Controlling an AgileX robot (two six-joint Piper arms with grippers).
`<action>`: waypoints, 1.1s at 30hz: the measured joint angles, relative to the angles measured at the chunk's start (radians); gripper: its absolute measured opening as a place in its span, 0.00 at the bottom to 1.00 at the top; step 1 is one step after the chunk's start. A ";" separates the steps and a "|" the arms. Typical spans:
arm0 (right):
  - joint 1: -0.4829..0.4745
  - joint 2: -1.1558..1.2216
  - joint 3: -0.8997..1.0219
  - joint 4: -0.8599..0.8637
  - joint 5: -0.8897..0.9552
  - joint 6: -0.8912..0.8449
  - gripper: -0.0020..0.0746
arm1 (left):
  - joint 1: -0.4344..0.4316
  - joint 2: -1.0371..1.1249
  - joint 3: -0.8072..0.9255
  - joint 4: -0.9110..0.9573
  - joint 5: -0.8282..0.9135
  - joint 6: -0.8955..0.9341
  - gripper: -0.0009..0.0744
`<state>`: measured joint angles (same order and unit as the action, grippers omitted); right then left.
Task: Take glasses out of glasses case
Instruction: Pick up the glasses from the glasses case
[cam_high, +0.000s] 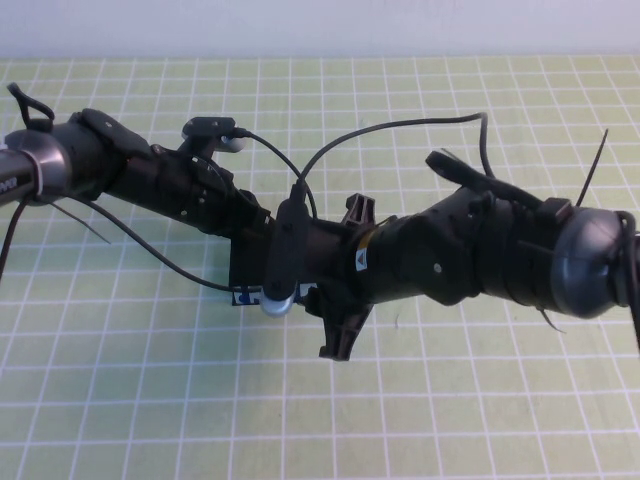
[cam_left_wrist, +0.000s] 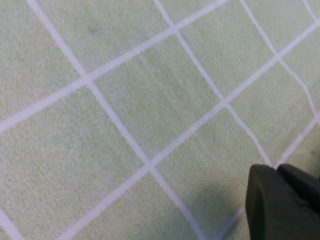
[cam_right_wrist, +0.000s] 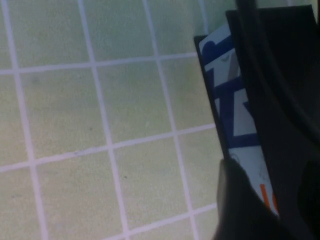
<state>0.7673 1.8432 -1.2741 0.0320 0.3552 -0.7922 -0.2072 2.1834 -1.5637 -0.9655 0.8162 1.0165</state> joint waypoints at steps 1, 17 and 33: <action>0.000 0.006 0.000 -0.005 -0.007 0.000 0.34 | 0.000 0.000 0.000 0.000 0.000 0.000 0.01; 0.000 0.078 -0.002 -0.108 -0.123 0.000 0.35 | 0.000 0.000 0.000 0.000 0.002 -0.010 0.01; -0.017 0.093 -0.002 -0.123 -0.157 0.000 0.35 | 0.002 0.000 0.000 0.000 0.018 -0.013 0.01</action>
<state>0.7503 1.9358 -1.2763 -0.0913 0.1978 -0.7922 -0.2054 2.1834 -1.5637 -0.9655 0.8339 1.0032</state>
